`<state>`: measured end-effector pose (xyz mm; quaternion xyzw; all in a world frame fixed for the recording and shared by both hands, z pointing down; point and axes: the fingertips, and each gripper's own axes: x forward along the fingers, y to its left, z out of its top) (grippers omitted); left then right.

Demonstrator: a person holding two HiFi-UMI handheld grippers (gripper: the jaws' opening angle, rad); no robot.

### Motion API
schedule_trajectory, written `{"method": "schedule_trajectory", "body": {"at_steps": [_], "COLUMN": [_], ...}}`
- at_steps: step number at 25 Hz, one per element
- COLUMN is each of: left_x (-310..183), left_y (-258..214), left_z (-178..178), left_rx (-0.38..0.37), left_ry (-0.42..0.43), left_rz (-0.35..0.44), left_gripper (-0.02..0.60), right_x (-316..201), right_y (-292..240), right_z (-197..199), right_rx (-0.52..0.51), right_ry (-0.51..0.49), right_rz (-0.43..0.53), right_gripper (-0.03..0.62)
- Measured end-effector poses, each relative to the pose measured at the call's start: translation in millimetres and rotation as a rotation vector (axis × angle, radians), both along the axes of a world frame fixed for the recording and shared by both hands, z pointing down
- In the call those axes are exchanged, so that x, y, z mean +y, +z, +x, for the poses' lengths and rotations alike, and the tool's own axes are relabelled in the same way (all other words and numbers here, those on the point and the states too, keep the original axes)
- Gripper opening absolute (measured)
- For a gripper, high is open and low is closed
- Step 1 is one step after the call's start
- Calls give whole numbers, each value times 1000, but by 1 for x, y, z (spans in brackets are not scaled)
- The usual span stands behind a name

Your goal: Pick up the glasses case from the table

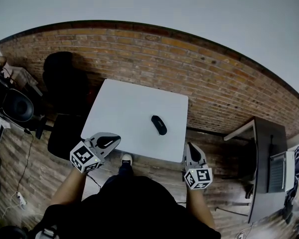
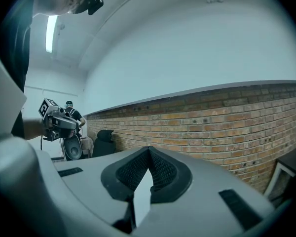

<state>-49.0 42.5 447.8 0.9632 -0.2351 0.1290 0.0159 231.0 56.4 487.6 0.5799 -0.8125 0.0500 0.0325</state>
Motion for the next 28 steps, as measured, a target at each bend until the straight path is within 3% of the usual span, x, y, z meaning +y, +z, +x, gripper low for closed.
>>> {"method": "schedule_trajectory", "body": {"at_steps": [12,19,28], "left_x": [-27,-55,-102], "left_y": [10,14,23], "left_z": [-11,-4,-11], "left_rx": [4,3,-14], "left_ry": [-6,22,30], "left_rz": [-57,-26,-58], "left_gripper": [12,12,12], "right_x": [-23,-47,-83], "right_y": [5,8,17], "right_z": [-2,2,-4], "right_rx": [-8,-3,-14], "right_ry": [29,57,75], "right_rz": [-15,-25,-50], "right_gripper": [15,15,15]}}
